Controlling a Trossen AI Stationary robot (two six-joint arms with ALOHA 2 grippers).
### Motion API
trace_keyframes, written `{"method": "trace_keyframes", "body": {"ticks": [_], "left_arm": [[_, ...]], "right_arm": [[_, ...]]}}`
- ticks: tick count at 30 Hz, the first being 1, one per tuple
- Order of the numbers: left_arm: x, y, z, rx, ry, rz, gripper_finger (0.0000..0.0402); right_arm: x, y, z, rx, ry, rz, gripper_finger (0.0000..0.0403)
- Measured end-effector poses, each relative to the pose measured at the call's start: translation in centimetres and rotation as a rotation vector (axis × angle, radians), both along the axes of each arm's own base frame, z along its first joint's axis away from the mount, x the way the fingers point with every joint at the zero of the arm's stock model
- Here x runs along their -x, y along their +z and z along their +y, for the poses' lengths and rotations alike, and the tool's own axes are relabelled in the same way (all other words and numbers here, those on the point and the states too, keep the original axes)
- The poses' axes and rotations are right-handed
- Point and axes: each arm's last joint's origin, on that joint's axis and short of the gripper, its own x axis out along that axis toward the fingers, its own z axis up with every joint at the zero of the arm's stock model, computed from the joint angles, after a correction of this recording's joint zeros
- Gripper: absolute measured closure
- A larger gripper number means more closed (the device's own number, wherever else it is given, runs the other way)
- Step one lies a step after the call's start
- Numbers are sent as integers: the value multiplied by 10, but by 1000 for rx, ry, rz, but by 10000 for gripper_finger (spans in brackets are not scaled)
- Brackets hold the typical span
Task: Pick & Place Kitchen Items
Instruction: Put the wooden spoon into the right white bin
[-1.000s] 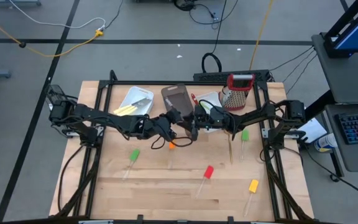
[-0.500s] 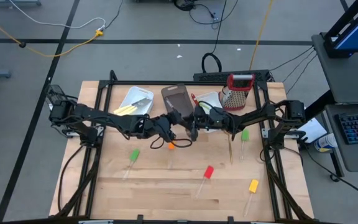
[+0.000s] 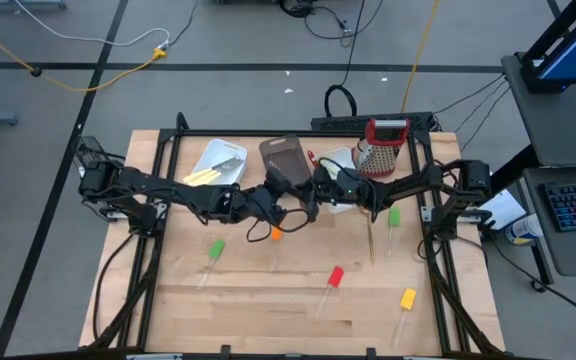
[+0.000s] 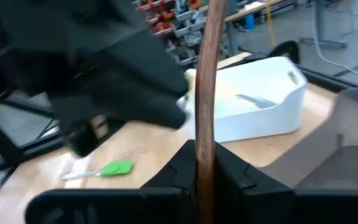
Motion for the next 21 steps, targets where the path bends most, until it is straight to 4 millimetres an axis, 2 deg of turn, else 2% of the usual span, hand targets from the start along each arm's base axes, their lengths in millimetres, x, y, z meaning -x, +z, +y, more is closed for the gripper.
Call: {"method": "trace_keyframes", "body": {"ticks": [7, 13, 17, 21], "left_arm": [[1, 0, 1, 7, 69, -29, 315], [6, -3, 6, 0, 193, -25, 314], [10, -10, 13, 109, 239, -19, 314], [13, -17, 24, 307, 260, -16, 314]], "right_arm": [[7, 0, -17, -17, -48, 52, 385], [26, 23, -25, 7, -85, 83, 387], [47, 40, -28, 40, -140, 121, 388], [67, 37, -33, 52, -289, 222, 384]]}}
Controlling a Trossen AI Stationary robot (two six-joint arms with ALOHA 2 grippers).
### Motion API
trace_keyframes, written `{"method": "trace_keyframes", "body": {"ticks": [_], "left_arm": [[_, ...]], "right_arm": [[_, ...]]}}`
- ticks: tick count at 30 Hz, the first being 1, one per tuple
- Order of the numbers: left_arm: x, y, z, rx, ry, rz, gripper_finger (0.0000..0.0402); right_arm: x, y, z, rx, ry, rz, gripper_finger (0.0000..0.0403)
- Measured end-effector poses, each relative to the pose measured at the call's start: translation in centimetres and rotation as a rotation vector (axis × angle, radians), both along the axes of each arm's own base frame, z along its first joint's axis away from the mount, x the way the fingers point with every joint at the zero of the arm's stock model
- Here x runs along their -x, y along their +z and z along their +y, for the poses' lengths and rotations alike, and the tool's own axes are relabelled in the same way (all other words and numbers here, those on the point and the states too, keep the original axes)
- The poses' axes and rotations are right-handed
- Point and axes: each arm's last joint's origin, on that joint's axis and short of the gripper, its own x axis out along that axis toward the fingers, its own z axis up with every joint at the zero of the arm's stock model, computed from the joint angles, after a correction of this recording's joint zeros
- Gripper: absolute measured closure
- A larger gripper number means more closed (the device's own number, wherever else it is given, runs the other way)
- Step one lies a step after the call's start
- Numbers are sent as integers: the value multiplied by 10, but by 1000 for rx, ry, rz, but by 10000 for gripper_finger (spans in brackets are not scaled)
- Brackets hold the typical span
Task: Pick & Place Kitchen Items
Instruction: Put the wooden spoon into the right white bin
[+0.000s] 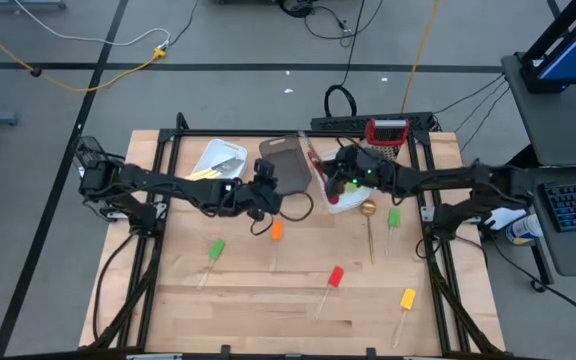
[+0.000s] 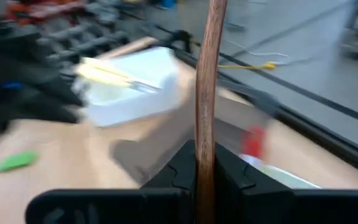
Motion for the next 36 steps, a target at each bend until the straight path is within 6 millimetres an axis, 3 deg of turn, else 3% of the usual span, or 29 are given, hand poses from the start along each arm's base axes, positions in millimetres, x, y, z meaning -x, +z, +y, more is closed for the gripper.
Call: {"method": "trace_keyframes", "body": {"ticks": [7, 13, 19, 23, 36], "left_arm": [[8, -6, 30, 263, 85, -27, 314], [24, 11, 51, 475, 76, -98, 314], [44, 44, 64, 495, 122, -261, 314], [54, 53, 71, 503, 170, -304, 314], [55, 49, 79, 502, 207, -295, 314]], "right_arm": [[20, -28, -5, -17, -58, 42, 387], [28, -49, -12, -40, -96, 58, 387], [24, -70, -16, 3, 5, 162, 387], [19, -80, -17, 25, 44, 178, 384], [21, -78, -19, 34, 5, 180, 311]]}}
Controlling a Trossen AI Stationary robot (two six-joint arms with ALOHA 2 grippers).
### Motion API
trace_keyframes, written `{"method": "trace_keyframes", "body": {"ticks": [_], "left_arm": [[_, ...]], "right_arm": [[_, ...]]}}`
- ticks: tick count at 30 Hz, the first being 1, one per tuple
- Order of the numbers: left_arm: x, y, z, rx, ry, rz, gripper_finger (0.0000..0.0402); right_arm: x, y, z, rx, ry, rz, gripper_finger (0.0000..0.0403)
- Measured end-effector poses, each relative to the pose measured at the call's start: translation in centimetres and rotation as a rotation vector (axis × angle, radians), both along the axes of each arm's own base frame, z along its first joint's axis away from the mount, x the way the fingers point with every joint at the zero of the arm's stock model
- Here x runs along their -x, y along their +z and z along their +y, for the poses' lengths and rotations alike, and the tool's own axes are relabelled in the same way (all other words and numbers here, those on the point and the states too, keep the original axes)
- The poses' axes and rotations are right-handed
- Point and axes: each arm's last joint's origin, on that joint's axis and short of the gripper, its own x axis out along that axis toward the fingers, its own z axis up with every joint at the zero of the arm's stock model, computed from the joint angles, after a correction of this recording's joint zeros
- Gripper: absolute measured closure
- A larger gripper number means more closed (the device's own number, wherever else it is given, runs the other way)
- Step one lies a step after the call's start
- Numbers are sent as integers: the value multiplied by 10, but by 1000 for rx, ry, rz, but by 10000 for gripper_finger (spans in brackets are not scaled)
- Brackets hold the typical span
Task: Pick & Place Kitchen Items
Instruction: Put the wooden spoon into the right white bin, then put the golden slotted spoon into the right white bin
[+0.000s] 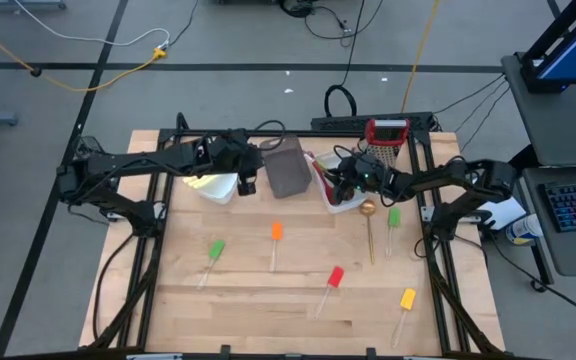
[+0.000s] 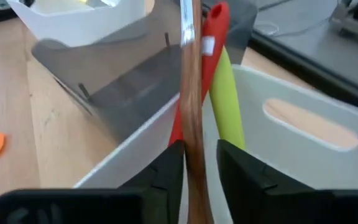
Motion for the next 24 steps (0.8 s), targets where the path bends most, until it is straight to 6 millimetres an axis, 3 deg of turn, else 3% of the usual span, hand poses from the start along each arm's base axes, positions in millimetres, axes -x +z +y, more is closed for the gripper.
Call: {"method": "trace_keyframes", "body": {"ticks": [7, 14, 24], "left_arm": [[1, -2, 0, 42, 36, 0, 314], [3, -4, -1, 102, 87, 4, 314], [5, -13, -7, 144, 108, 21, 314]], "right_arm": [[2, 15, 3, 66, 23, -34, 272], [12, 49, 17, 128, 68, -97, 249], [21, 77, 96, 178, 230, -113, 248]]}}
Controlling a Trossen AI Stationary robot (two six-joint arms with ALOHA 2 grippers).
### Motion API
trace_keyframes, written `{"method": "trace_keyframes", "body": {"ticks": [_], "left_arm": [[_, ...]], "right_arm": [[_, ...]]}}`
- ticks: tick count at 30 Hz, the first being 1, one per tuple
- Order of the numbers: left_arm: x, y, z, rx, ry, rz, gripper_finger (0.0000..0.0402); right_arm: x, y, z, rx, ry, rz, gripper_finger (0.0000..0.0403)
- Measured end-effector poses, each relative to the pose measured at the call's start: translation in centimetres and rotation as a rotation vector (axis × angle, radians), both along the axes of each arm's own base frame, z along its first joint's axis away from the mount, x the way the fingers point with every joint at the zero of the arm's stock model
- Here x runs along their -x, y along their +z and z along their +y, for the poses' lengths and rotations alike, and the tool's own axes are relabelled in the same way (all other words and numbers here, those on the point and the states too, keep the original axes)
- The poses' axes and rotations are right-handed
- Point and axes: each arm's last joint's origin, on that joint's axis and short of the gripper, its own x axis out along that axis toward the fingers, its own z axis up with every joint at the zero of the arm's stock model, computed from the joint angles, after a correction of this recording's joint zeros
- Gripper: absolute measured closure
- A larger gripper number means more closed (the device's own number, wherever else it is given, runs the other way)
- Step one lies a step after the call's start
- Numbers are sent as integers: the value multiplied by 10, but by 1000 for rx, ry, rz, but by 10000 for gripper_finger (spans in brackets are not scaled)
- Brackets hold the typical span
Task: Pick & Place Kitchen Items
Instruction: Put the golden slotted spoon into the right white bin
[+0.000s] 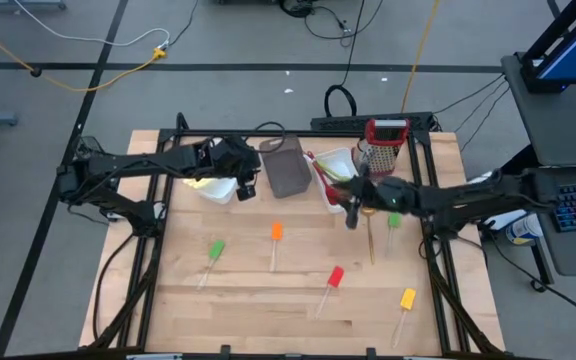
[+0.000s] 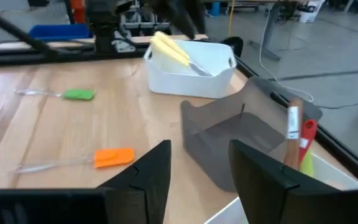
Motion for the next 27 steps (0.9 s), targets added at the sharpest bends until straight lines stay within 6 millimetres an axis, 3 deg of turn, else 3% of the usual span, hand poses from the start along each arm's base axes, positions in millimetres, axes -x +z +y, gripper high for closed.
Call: {"method": "trace_keyframes", "body": {"ticks": [4, 9, 17, 21, 27], "left_arm": [[-2, 0, -5, 12, -2, -14, 314], [-6, 1, -16, 22, -21, -31, 314], [-4, 1, -15, -84, 70, 4, 314], [-4, 1, -15, -80, 66, 5, 314], [-4, 2, -15, -80, 65, -2, 314]], "right_arm": [[3, -3, 28, -11, 36, 34, 246], [15, -22, 47, -215, 24, 203, 246], [50, -54, 49, -521, -289, 538, 247], [58, -58, 48, -603, -424, 579, 248], [64, -71, 46, -642, -469, 556, 248]]}}
